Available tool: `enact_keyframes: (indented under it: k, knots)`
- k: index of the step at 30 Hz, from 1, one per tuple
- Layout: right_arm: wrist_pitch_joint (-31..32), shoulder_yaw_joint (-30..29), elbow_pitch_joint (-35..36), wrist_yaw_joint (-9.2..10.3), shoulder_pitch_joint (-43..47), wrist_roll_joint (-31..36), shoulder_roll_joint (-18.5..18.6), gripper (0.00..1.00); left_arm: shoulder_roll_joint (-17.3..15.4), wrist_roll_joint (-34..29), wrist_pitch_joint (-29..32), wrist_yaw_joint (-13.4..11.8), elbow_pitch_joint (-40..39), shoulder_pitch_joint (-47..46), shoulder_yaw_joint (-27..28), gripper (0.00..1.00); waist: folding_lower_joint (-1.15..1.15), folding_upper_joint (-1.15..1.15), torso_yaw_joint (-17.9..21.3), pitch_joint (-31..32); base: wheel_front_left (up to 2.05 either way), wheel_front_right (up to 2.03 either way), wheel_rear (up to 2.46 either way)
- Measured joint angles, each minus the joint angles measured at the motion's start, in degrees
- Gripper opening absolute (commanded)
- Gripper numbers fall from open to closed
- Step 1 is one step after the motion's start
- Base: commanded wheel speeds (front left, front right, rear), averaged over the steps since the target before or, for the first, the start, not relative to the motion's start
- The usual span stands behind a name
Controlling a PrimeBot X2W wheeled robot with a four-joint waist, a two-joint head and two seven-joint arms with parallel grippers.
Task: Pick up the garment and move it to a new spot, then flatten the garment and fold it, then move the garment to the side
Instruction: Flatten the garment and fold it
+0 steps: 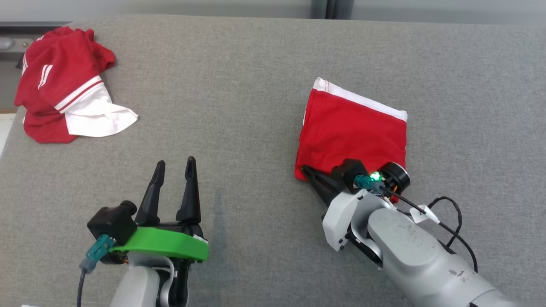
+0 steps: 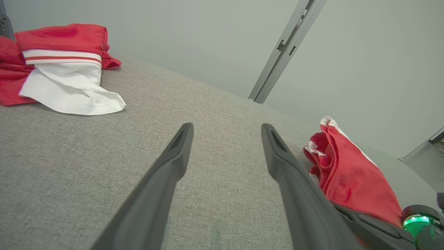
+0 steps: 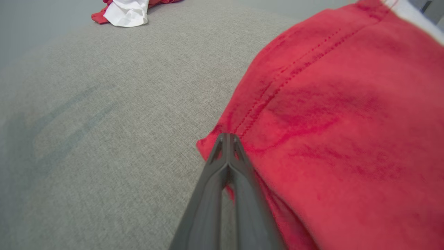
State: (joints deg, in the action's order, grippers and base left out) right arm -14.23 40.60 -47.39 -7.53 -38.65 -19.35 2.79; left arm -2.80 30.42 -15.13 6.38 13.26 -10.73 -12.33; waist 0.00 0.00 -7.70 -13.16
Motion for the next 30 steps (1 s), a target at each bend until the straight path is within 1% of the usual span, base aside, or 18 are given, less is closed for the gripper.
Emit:
enact_keyframes:
  k: [5, 8, 9, 10, 12, 13, 14, 15, 23, 30]
  knots:
    - [-0.25, 2.22, -0.81, 0.0, -1.35, -0.98, 0.0, 0.0, 0.0, -0.01, 0.0, -0.01, -0.03, -0.25, 0.53, 1.0, 0.0, 0.0, 0.01, -0.37, 0.0, 0.0, 0.0]
    - [-0.48, 1.97, -0.03, 0.0, -2.12, -1.32, -0.04, 0.0, 0.0, -1.01, 0.0, 0.0, -0.01, -0.51, 1.03, 1.0, 0.0, 0.0, 0.58, -0.16, 0.0, 0.0, 0.0]
    - [-0.68, 1.31, 0.37, 0.0, -2.43, -1.12, -0.04, 0.01, 0.0, -1.68, 0.0, 0.0, -0.02, -0.65, 1.16, 1.0, 0.0, 0.0, 0.86, -0.01, 0.0, 0.0, 0.0]
    - [-0.7, 0.78, 0.77, 0.0, -2.57, -0.83, 0.01, 0.05, 0.0, -2.11, 0.0, 0.02, -0.03, -0.76, 1.22, 1.0, 0.0, 0.0, 1.09, 0.14, 0.0, 0.0, 0.0]
    - [-0.75, -1.54, 2.65, 0.0, -2.6, -0.12, 0.03, 0.23, 0.01, -2.88, 0.0, 0.16, 0.04, -0.88, 1.41, 1.0, 0.0, 0.0, 1.67, 0.63, 0.0, 0.0, 0.0]
    - [-0.76, -3.03, 3.86, 0.0, -2.6, 0.64, 0.0, 0.38, 0.0, -3.41, 0.0, 0.18, 0.12, -0.94, 1.52, 1.0, 0.0, 0.0, 1.98, 0.93, 0.0, 0.0, 0.0]
    - [-0.76, -4.33, 4.85, 0.0, -2.53, 1.16, -0.01, 0.8, 0.0, -3.74, 0.0, 0.23, 0.18, -1.01, 1.62, 1.0, 0.0, 0.0, 2.25, 1.17, 0.0, 0.0, 0.0]
    - [-0.76, -6.2, 6.1, 0.0, -2.27, 1.94, -0.01, 1.0, 0.0, -4.04, 0.0, 0.25, 0.3, -1.07, 1.65, 1.0, 0.0, 0.0, 2.59, 1.5, 0.0, 0.0, 0.0]
    - [-0.77, -19.62, 12.92, 0.0, 4.07, 7.25, 0.02, 1.0, 0.02, -6.68, 0.0, 0.68, 1.55, -0.93, 2.08, 1.0, 0.0, 0.0, 4.87, 4.67, 0.0, 0.0, 0.0]
    - [-0.77, -28.39, 17.84, 0.0, 10.64, 9.02, 0.01, 1.0, 0.0, -7.82, 0.0, 0.71, 2.01, 1.49, 3.74, 1.0, 0.0, 0.0, 6.46, 7.41, 0.0, 0.0, 0.0]
